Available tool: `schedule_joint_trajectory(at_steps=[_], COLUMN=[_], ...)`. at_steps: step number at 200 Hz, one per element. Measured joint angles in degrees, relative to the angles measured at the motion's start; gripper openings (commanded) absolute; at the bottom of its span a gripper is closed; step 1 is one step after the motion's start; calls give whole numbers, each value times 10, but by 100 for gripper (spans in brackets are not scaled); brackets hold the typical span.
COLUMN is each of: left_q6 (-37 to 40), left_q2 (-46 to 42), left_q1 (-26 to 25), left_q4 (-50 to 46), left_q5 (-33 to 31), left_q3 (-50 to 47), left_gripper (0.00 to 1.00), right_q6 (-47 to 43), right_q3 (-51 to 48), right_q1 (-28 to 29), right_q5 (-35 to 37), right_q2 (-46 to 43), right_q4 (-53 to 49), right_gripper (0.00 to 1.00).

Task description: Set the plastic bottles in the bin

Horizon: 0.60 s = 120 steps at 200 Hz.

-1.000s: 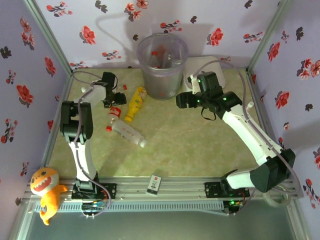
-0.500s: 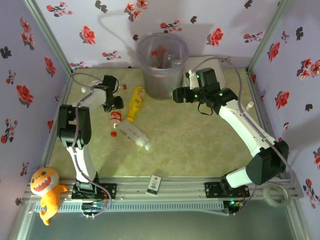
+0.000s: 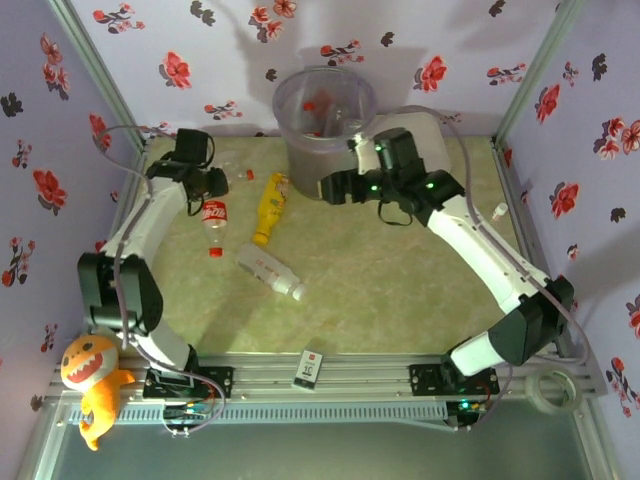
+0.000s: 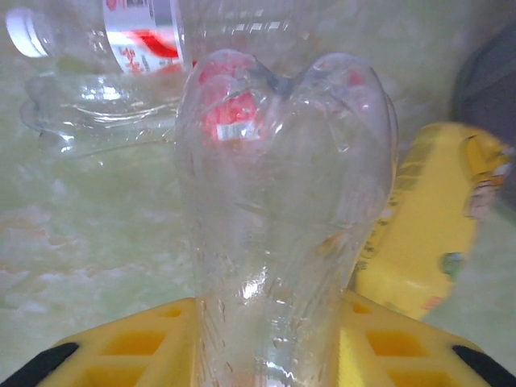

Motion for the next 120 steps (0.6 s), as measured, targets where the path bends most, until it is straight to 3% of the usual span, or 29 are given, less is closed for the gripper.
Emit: schedule_joint_trajectory(at_steps=[58, 120], left_q6=[-151, -310], left_q2=[-153, -186], left_q1=[25, 20], left_q4=[112, 270], left_q5=[143, 247], left_q3=[-143, -259], left_gripper=[33, 31], right_q6=[44, 82], right_q3=[32, 54], right_q1=[105, 128], right_q5=[-46, -99], right_q2=[105, 174], right_q4=[60, 112], right_gripper=[86, 91])
